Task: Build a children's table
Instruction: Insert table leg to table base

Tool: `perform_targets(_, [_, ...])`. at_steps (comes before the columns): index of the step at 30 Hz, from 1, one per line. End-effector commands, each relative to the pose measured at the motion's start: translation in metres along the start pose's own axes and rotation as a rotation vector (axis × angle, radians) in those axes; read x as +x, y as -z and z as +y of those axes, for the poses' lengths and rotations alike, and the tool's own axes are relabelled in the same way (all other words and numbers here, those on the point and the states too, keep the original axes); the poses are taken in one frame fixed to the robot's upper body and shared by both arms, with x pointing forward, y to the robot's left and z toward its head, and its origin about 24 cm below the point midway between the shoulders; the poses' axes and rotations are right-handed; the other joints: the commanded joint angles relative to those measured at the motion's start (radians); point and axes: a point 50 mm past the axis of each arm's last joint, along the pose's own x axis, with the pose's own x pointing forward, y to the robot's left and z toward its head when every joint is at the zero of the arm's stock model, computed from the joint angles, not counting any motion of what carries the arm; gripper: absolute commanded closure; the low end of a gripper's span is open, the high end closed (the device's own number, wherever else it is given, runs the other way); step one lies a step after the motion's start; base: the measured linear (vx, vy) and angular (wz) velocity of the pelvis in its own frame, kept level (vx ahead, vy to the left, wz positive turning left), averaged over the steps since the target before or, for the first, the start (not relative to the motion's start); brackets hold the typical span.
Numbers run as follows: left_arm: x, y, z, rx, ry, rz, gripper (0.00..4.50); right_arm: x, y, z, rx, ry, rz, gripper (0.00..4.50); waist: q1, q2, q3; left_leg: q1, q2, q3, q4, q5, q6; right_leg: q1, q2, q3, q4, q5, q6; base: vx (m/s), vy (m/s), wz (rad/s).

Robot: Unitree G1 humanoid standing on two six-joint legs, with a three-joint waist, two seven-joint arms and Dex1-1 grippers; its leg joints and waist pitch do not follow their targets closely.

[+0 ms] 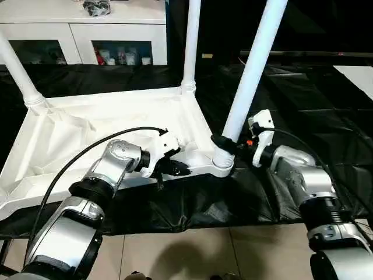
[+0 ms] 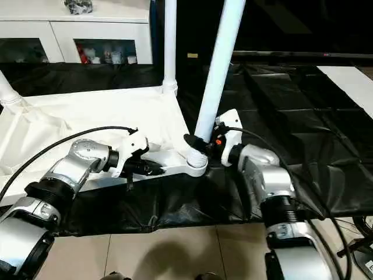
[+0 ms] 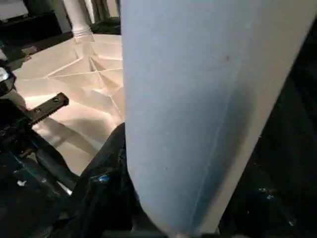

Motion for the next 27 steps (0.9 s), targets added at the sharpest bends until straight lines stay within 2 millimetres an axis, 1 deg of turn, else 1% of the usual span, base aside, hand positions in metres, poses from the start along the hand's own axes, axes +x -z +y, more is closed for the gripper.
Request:
perform_targets(1, [-0.003, -0.006, 0.006, 0.021, -0.044, -0.004, 4.5, -0.006, 0.008, -0.005, 0.032, 0.036, -0.005, 2.62, -0.002, -0.001, -0.075, 0.017, -0.001, 0.003, -0.074, -0.35, 0.029, 0.059, -0.038, 0.018, -0.108, -0.547, -0.108, 0.0, 0.0, 0.0])
perform_targets(5, [-0.004, -0.007, 0.007, 0.024, -0.061, -0.012, 4.5, -0.009, 0.014, -0.005, 0.072, 0.042, -0.025, 2.62, -0.001, 0.001, -0.075, 0.017, 0.0, 0.003, -0.075, -0.345, 0.035, 0.058, -0.039, 0.02, -0.109, -0.547, -0.105, 0.0, 0.0, 0.0])
perform_targets(9, [-0.003, -0.008, 0.007, 0.023, -0.07, -0.019, 4.5, -0.015, 0.022, -0.008, 0.115, 0.096, -0.086, 2.62, -0.001, 0.005, -0.075, 0.015, 0.002, 0.001, -0.078, -0.352, 0.03, 0.06, -0.04, 0.019, -0.107, -0.533, -0.114, 0.0, 0.0, 0.0])
perform_targets(11, [-0.003, -0.008, 0.007, 0.021, -0.069, -0.021, 4.5, -0.016, 0.024, -0.008, 0.121, 0.099, -0.097, 2.62, -0.001, 0.006, -0.075, 0.018, 0.003, 0.001, -0.08, -0.363, 0.032, 0.058, -0.04, 0.019, -0.109, -0.529, -0.118, 0.0, 0.0, 0.0])
perform_targets(12, [-0.003, -0.009, 0.007, 0.024, -0.077, -0.023, 4.5, -0.018, 0.028, -0.008, 0.125, 0.124, -0.118, 2.62, -0.002, 0.01, -0.075, 0.021, 0.005, 0.0, -0.081, -0.372, 0.031, 0.058, -0.04, 0.019, -0.11, -0.522, -0.124, 0.0, 0.0, 0.0])
perform_targets(14, [-0.003, -0.009, 0.008, 0.025, -0.083, -0.025, 4.5, -0.022, 0.035, -0.009, 0.12, 0.157, -0.133, 2.62, -0.002, 0.01, -0.074, 0.019, 0.006, 0.0, -0.082, -0.377, 0.031, 0.059, -0.042, 0.02, -0.108, -0.513, -0.132, 0.0, 0.0, 0.0])
perform_targets(15, [-0.003, -0.009, 0.008, 0.026, -0.086, -0.026, 4.5, -0.024, 0.037, -0.009, 0.117, 0.169, -0.138, 2.62, -0.003, 0.011, -0.072, 0.021, 0.006, 0.0, -0.083, -0.387, 0.031, 0.057, -0.041, 0.019, -0.111, -0.523, -0.13, 0.0, 0.0, 0.0])
perform_targets(17, [-0.003, -0.009, 0.008, 0.027, -0.086, -0.024, 4.5, -0.026, 0.042, -0.007, 0.084, 0.178, -0.12, 2.62, -0.004, 0.013, -0.071, 0.025, 0.007, -0.002, -0.085, -0.404, 0.031, 0.057, -0.042, 0.016, -0.114, -0.538, -0.128, 0.0, 0.0, 0.0])
perform_targets(19, [-0.003, -0.009, 0.008, 0.027, -0.086, -0.022, 4.5, -0.027, 0.046, -0.004, 0.047, 0.177, -0.096, 2.62, -0.007, 0.013, -0.068, 0.028, 0.006, -0.004, -0.087, -0.426, 0.028, 0.058, -0.042, 0.015, -0.118, -0.553, -0.124, 0.0, 0.0, 0.0])
perform_targets(20, [-0.003, -0.009, 0.008, 0.028, -0.085, -0.021, 4.5, -0.027, 0.046, -0.003, 0.029, 0.175, -0.083, 2.62, -0.008, 0.014, -0.068, 0.027, 0.006, -0.005, -0.088, -0.428, 0.026, 0.06, -0.042, 0.014, -0.118, -0.556, -0.122, 0.0, 0.0, 0.0])
perform_targets(21, [-0.002, -0.009, 0.008, 0.03, -0.086, -0.021, 4.5, -0.026, 0.046, -0.001, 0.004, 0.17, -0.064, 2.62, -0.008, 0.014, -0.068, 0.027, 0.006, -0.005, -0.089, -0.429, 0.026, 0.06, -0.042, 0.014, -0.119, -0.561, -0.119, 0.0, 0.0, 0.0])
perform_targets(22, [-0.002, -0.009, 0.008, 0.031, -0.086, -0.02, 4.5, -0.025, 0.045, -0.001, -0.013, 0.168, -0.051, 2.62, -0.012, 0.016, -0.066, 0.027, 0.005, -0.008, -0.09, -0.44, 0.022, 0.061, -0.042, 0.013, -0.121, -0.573, -0.112, 0.0, 0.0, 0.0])
perform_targets(23, [-0.002, -0.009, 0.008, 0.034, -0.085, -0.019, 4.5, -0.024, 0.044, 0.001, -0.028, 0.16, -0.041, 2.62, -0.014, 0.016, -0.066, 0.028, 0.005, -0.008, -0.09, -0.445, 0.022, 0.06, -0.042, 0.013, -0.122, -0.578, -0.111, 0.0, 0.0, 0.0])
perform_targets(26, [-0.002, -0.009, 0.008, 0.045, -0.076, -0.014, 4.5, -0.021, 0.041, 0.003, -0.07, 0.141, -0.01, 2.62, -0.02, 0.017, -0.066, 0.032, 0.004, -0.01, -0.09, -0.462, 0.022, 0.061, -0.043, 0.007, -0.13, -0.603, -0.1, 0.0, 0.0, 0.0])
perform_targets(27, [-0.001, -0.01, 0.007, 0.051, -0.071, -0.016, 4.5, -0.018, 0.04, 0.003, -0.099, 0.121, 0.013, 2.62, -0.023, 0.015, -0.065, 0.032, 0.004, -0.011, -0.09, -0.464, 0.024, 0.062, -0.042, 0.005, -0.131, -0.6, -0.099, 0.0, 0.0, 0.0])
